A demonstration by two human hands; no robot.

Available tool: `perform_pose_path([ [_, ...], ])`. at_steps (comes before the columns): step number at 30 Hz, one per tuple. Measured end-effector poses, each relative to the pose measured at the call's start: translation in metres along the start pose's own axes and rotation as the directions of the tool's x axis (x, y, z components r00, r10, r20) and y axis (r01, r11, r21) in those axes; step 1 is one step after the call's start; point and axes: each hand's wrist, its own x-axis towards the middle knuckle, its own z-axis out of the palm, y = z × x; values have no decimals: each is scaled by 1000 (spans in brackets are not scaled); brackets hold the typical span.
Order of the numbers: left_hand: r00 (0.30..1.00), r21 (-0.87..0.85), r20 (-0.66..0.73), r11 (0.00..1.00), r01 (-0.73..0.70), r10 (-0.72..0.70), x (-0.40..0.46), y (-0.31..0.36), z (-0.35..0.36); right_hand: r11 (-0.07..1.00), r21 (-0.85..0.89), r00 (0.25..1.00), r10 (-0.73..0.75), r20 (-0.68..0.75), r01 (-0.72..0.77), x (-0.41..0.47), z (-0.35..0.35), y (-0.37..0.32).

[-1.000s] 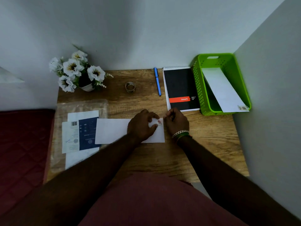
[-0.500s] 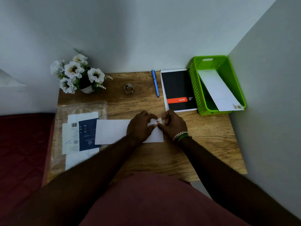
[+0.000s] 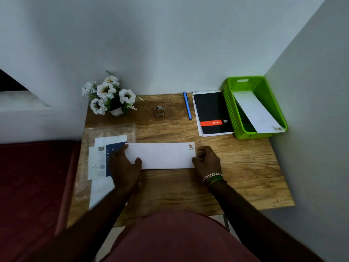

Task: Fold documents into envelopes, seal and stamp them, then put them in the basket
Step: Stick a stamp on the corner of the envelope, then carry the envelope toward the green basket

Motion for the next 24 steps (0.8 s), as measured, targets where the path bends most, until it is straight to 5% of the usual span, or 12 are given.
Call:
perform_pose_path([
  [8,983,-279,29,943,183,-182,10,16,-4,991,14,991,134,0,-134,2,5,-11],
  [13,995,-432,40,900,-64,90,10,52,-38,975,-113,982,-191,11,191,9,-7,-9],
  [16,934,-505,156,838,-206,323,17,87,-62,930,-16,925,-363,108,367,16,-26,-17],
  [20,880,-629,243,757,-177,408,33,146,-66,913,358,901,-311,302,195,17,-57,-30],
  [24,856,-713,284,692,-113,432,52,213,-45,865,483,933,-275,232,135,11,-89,-16],
])
